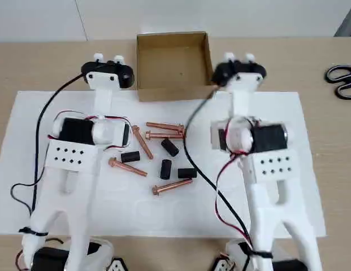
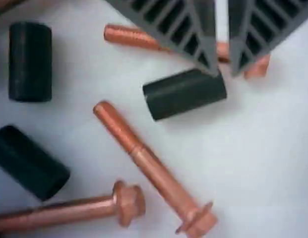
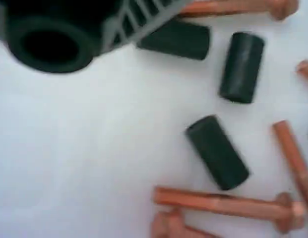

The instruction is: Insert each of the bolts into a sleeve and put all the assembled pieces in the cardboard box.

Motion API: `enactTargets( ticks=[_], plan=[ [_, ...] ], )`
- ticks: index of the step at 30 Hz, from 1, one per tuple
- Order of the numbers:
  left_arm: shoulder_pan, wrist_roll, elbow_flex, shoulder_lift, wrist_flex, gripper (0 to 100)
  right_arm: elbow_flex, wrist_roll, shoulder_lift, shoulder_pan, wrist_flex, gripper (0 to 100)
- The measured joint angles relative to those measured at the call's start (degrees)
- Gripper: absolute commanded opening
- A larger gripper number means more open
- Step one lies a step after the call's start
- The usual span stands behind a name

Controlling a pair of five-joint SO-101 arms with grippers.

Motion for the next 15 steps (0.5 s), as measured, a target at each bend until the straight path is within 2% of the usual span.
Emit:
enactTargets(
  ticks=[4,6,12,15],
  plan=[
    [0.2,0.0,-1.1,2.6,0.0,1,13.0,0.0,-3.7,0.1,-12.1,0.5],
    [0.2,-0.3,-4.6,6.7,2.5,1,18.1,0.0,-4.8,0.2,-16.9,0.5],
    [0.2,-0.8,-23.9,26.8,17.1,1,27.1,0.0,-5.7,0.8,-25.6,0.5],
    [0.3,-1.7,-33.6,35.3,20.1,1,29.7,0.0,-6.2,0.6,-28.6,0.5]
  ],
)
